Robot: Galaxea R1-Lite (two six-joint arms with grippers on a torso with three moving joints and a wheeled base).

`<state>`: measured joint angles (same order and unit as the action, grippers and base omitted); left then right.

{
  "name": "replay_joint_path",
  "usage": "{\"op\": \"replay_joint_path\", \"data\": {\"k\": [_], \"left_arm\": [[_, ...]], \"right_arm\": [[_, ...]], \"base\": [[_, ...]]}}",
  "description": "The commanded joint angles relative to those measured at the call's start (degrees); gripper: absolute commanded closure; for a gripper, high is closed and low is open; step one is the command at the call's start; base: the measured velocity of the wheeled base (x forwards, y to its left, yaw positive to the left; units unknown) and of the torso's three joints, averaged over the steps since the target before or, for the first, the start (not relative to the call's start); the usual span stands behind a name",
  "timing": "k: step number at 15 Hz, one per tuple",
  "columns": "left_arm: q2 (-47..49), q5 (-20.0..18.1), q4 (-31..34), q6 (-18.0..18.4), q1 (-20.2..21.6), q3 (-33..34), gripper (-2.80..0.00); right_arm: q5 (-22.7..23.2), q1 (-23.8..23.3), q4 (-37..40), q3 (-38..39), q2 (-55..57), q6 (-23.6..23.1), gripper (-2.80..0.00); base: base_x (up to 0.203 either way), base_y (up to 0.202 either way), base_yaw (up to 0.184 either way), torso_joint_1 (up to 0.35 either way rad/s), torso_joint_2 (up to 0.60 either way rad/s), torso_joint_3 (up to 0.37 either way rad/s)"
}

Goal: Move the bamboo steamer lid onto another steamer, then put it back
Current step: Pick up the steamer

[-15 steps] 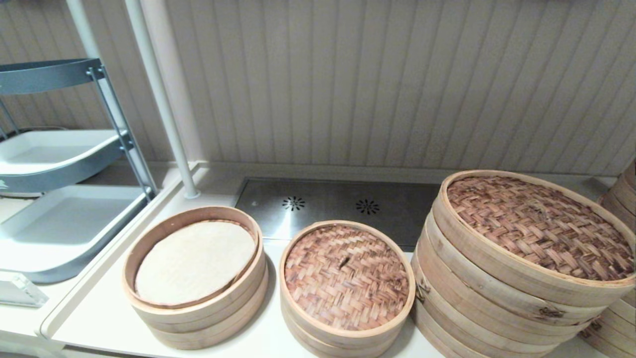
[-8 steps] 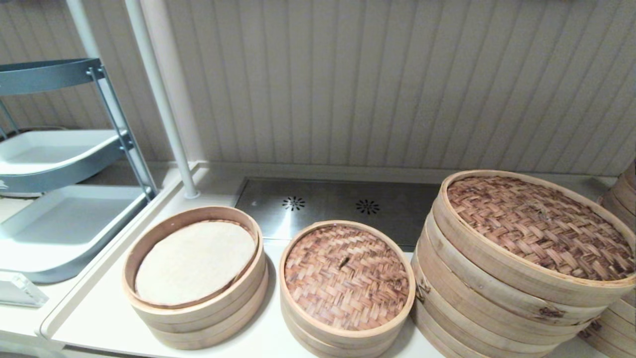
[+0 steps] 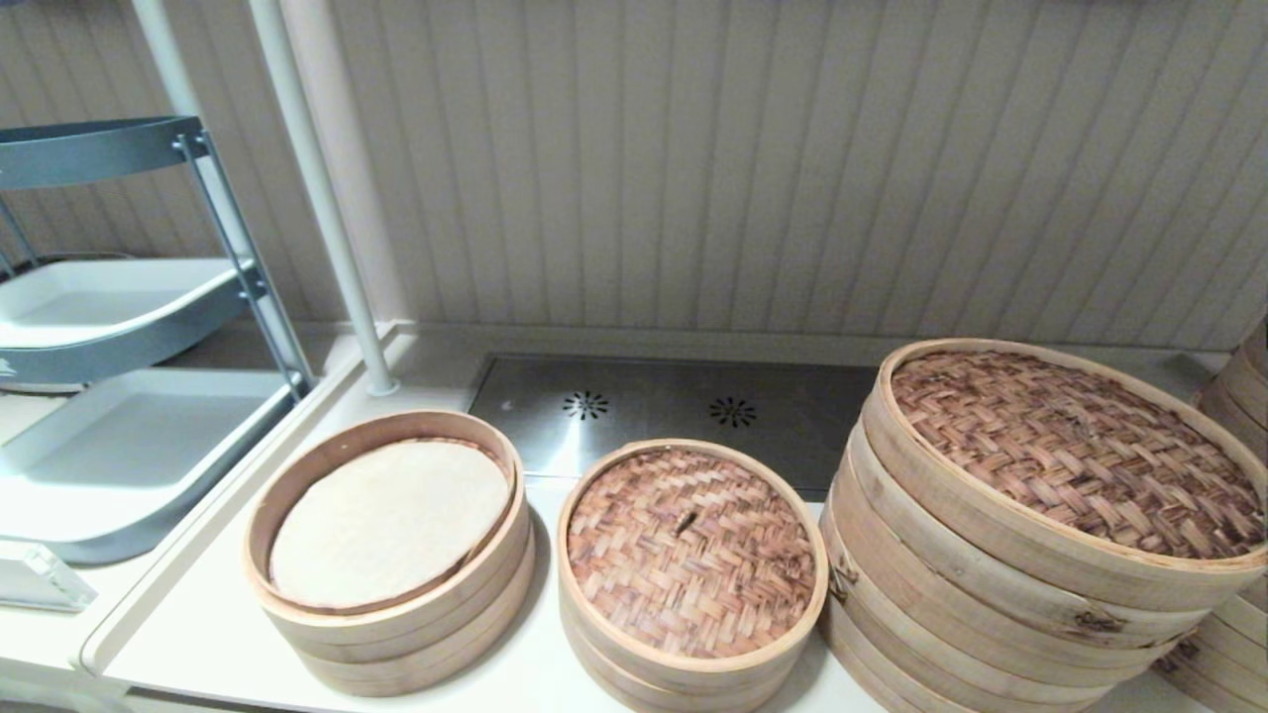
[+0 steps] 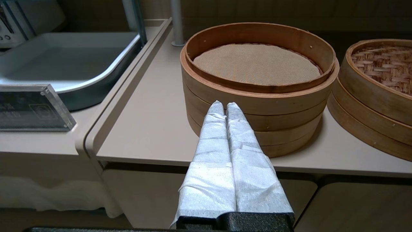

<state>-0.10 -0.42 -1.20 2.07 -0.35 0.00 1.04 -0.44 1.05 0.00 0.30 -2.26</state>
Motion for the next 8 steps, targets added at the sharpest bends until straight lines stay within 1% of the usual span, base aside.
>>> {"op": "replay_joint_path", "data": {"k": [1,8], "left_arm": [[0.1,0.15,-0.2,-1.1,0.0,0.7,0.0],[0.1,0.24,-0.47,-1.72,0.0,0.79,0.0]], "right_arm": [[0.02,0.0,0.01,0.09,0.05,0.06,0.0],[0.02,0.0,0.01,0.09,0.05,0.06,0.0]], "base": [[0.0,0.0,0.0,0.0,0.0,0.0],[0.0,0.0,0.0,0.0,0.0,0.0]]}}
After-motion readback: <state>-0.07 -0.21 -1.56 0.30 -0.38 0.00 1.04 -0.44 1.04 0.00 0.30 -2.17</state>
